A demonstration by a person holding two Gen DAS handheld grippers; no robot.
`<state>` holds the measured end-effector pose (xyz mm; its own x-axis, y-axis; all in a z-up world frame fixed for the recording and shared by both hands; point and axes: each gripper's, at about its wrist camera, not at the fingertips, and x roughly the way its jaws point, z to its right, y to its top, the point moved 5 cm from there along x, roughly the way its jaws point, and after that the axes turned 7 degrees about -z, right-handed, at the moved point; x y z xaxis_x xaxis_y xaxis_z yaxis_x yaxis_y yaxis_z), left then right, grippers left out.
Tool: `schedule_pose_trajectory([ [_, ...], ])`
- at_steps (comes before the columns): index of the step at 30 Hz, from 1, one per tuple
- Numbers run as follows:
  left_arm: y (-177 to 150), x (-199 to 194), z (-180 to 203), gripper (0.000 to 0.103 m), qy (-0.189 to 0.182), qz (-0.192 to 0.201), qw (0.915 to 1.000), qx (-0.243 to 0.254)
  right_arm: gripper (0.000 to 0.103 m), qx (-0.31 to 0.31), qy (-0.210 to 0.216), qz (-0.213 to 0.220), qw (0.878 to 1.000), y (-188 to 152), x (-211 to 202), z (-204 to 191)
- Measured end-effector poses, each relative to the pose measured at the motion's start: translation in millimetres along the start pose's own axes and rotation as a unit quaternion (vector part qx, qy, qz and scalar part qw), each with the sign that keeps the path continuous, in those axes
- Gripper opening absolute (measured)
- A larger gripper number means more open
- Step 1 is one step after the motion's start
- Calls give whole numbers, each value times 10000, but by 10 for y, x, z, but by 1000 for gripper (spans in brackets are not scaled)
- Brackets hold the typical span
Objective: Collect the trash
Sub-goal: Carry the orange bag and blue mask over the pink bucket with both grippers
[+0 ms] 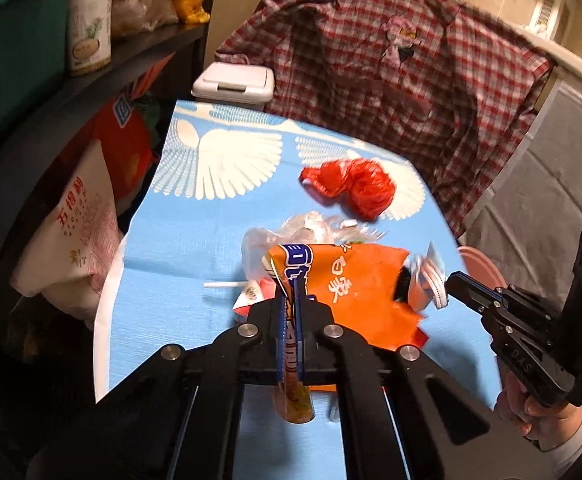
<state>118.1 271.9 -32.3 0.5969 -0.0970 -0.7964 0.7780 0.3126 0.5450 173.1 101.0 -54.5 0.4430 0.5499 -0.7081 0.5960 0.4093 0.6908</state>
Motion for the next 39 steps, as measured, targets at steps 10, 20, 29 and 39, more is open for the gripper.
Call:
schedule_pose_trajectory([
  [10, 28, -474, 238, 1, -58, 531, 9986, 33, 1, 246, -97, 398, 9989, -6, -559, 182],
  [20, 24, -743, 643, 1, -157, 903, 9955, 220, 1, 517, -252, 737, 9956, -74, -1094, 468],
  [29, 20, -791, 1087, 1, -397, 992, 9932, 463, 1, 634, -500, 931, 9924, -59, -1522, 785],
  [39, 44, -742, 1674, 1, -847, 998, 9887, 732, 1, 558, -1024, 912, 9890, -26, -1970, 1320],
])
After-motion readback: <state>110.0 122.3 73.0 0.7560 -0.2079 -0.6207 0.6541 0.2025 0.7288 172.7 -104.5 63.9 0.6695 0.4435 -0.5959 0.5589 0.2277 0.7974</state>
